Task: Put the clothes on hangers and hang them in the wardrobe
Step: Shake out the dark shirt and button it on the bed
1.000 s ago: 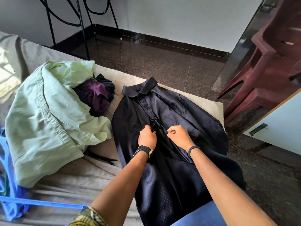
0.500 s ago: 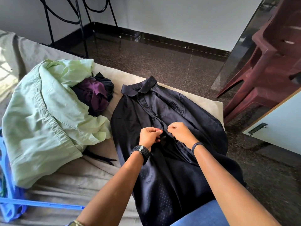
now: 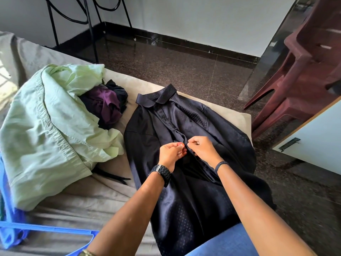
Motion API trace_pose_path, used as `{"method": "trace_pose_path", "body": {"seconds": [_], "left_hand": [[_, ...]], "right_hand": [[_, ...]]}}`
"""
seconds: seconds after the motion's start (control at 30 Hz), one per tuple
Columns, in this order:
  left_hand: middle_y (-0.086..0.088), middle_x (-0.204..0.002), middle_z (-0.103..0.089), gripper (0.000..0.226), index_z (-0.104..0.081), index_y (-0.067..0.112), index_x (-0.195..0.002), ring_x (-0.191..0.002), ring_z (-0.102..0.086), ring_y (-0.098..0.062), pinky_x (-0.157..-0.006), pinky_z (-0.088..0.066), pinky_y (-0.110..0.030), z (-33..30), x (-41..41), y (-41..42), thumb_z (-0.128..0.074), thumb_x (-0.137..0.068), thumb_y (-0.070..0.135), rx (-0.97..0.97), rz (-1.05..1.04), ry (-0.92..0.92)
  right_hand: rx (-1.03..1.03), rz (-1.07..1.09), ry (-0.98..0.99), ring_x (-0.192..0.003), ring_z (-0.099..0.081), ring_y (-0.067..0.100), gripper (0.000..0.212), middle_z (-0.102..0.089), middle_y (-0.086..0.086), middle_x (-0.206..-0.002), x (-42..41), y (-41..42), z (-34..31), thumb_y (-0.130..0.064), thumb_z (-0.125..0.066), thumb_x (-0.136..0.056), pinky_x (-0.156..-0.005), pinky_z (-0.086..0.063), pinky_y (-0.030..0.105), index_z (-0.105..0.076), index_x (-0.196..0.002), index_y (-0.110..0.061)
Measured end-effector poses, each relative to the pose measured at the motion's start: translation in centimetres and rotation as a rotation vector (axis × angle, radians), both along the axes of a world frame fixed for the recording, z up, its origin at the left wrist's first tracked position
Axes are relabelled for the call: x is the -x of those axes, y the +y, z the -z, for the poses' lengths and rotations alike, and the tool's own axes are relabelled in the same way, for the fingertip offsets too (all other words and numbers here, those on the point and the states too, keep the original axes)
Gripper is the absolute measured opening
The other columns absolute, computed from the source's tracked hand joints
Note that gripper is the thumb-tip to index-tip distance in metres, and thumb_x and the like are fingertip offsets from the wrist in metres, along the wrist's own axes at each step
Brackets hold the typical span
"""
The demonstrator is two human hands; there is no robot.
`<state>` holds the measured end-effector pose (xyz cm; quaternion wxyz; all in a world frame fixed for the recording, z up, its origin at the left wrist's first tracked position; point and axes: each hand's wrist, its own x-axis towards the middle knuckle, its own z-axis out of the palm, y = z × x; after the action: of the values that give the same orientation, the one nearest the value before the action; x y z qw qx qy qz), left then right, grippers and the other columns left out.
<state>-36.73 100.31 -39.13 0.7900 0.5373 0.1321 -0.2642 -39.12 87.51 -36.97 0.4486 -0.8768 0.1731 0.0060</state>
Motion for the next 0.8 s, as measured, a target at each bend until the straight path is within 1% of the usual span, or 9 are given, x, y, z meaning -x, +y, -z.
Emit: {"method": "trace_pose_path", "body": {"seconds": [0.07, 0.17, 0.27, 0.37, 0.43, 0.5, 0.6, 0.7, 0.8], "left_hand": [[-0.004, -0.063, -0.063, 0.020, -0.063, 0.002, -0.075, -0.058, -0.062, -0.013, -0.060, -0.055, -0.020, 0.0, 0.1, 0.1, -0.055, -0.091, -0.006, -0.001, 0.003, -0.004], [-0.005, -0.063, -0.064, 0.019, -0.063, 0.002, -0.076, -0.055, -0.063, -0.011, -0.060, -0.056, -0.020, 0.0, 0.2, 0.1, -0.054, -0.091, -0.006, -0.006, 0.001, -0.016], [-0.005, -0.063, -0.065, 0.019, -0.063, 0.003, -0.076, -0.053, -0.063, -0.009, -0.057, -0.055, -0.019, 0.1, 0.5, 0.0, -0.055, -0.090, -0.007, -0.032, -0.006, -0.042], [-0.009, -0.070, -0.065, 0.017, -0.064, 0.004, -0.076, -0.057, -0.064, -0.010, -0.058, -0.054, -0.019, 0.2, 0.8, -0.1, -0.058, -0.089, -0.005, -0.071, 0.006, -0.094], [-0.008, -0.071, -0.064, 0.017, -0.064, 0.004, -0.077, -0.060, -0.063, -0.011, -0.061, -0.055, -0.019, 0.2, 0.8, -0.2, -0.056, -0.090, -0.003, -0.075, 0.001, -0.105], [-0.007, -0.070, -0.064, 0.019, -0.064, 0.005, -0.076, -0.063, -0.062, -0.013, -0.063, -0.055, -0.019, 0.1, 0.8, -0.2, -0.055, -0.092, 0.001, -0.047, -0.001, -0.090], [-0.008, -0.072, -0.064, 0.015, -0.067, 0.005, -0.075, -0.066, -0.061, -0.013, -0.067, -0.054, -0.023, 0.3, 0.9, -0.2, -0.064, -0.089, 0.011, -0.049, 0.028, -0.111], [-0.010, -0.074, -0.064, 0.012, -0.067, 0.004, -0.076, -0.067, -0.061, -0.015, -0.066, -0.054, -0.026, 0.6, 0.8, -0.2, -0.065, -0.088, 0.007, -0.101, -0.007, -0.117], [-0.007, -0.069, -0.061, 0.016, -0.064, 0.005, -0.074, -0.063, -0.059, -0.012, -0.064, -0.053, -0.024, 0.5, 0.6, -0.3, -0.061, -0.090, 0.003, -0.104, -0.027, -0.105]], "right_hand": [[-0.005, 0.003, -0.018, -0.064, -0.054, 0.001, 0.012, -0.059, -0.011, -0.066, 0.2, 0.1, -0.1, -0.010, -0.062, -0.087, -0.064, -0.045, 0.018, -0.071, -0.094, -0.004], [-0.057, 0.014, -0.017, -0.069, -0.060, 0.009, 0.013, -0.064, -0.002, -0.071, 0.4, 0.2, -0.1, -0.011, -0.060, -0.089, -0.066, -0.052, 0.025, -0.070, -0.090, -0.004], [-0.204, 0.011, 0.022, -0.067, -0.063, 0.013, 0.017, -0.066, 0.009, -0.076, 0.8, 0.4, -0.3, -0.007, -0.053, -0.093, -0.059, -0.054, 0.020, -0.068, -0.091, -0.001], [-0.203, -0.005, 0.022, -0.066, -0.065, 0.013, 0.010, -0.066, 0.008, -0.073, 1.0, 0.4, -0.5, -0.005, -0.058, -0.090, -0.059, -0.055, 0.019, -0.067, -0.093, 0.000], [-0.174, 0.011, 0.002, -0.064, -0.066, 0.013, 0.005, -0.065, 0.004, -0.070, 1.0, 0.4, -0.4, -0.004, -0.062, -0.087, -0.058, -0.056, 0.020, -0.067, -0.087, -0.004], [-0.138, 0.026, -0.010, -0.061, -0.065, 0.012, 0.005, -0.064, 0.002, -0.067, 0.9, 0.5, -0.3, -0.004, -0.065, -0.086, -0.055, -0.056, 0.020, -0.066, -0.082, -0.007], [-0.102, 0.019, 0.003, -0.061, -0.063, 0.009, 0.005, -0.063, -0.002, -0.066, 0.8, 0.7, 0.0, -0.007, -0.065, -0.086, -0.054, -0.055, 0.021, -0.066, -0.082, -0.009], [-0.096, 0.012, 0.009, -0.063, -0.063, 0.010, 0.004, -0.063, -0.002, -0.069, 1.0, 0.9, 0.1, -0.011, -0.067, -0.086, -0.054, -0.054, 0.022, -0.066, -0.083, -0.010], [-0.100, 0.021, 0.003, -0.067, -0.064, 0.012, 0.005, -0.064, 0.000, -0.072, 1.2, 1.0, -0.2, -0.011, -0.065, -0.087, -0.057, -0.055, 0.025, -0.066, -0.082, -0.011]]}}
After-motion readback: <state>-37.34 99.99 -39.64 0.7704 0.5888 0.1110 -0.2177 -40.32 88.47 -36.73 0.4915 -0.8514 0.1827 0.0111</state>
